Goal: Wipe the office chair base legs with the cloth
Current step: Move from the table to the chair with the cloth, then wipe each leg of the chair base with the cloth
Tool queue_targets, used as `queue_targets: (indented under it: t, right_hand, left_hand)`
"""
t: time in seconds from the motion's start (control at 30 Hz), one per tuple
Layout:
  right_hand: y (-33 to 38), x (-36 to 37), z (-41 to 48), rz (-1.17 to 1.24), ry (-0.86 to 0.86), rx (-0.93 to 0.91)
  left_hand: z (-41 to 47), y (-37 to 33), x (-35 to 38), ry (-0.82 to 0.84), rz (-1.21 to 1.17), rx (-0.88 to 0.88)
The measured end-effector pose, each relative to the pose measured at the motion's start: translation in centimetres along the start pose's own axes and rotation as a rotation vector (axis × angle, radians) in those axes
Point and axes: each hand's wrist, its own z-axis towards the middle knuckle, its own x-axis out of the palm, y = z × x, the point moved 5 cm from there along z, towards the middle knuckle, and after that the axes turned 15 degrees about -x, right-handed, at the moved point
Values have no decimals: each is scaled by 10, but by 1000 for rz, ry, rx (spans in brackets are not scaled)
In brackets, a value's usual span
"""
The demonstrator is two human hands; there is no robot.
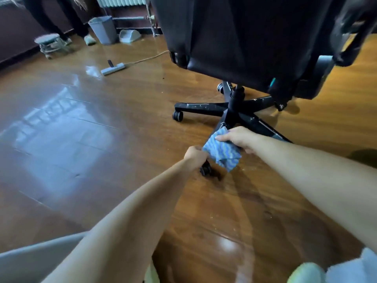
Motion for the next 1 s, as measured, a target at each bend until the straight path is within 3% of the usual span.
queue_targets:
  t: [0.1,0.17,0.23,0.37,0.57,0.83,1.0]
  right_hand:
    - [-2,-10,10,129,-142,12]
    - [-16,-17,10,166,-263,31]
    - [-34,-24,6,117,-379,58]
    - [-54,-41,7,4,-540,107]
    - [-59,-48,15,58,-541,153]
    - [-59,-28,18,247,-475,146]
    - [-65,-21,22,268,-547,147]
  left_hand:
    - [20,22,13,-15,-86,-13]
    - [32,48,13,7,-50,-114]
    - [41,60,7,36,-39,-197]
    - [59,53,10,53,-4,-180]
    - [71,19,32,117,8,-140]
    - [90,12,28,149,-60,-214]
    - [93,12,33,198,-125,-295]
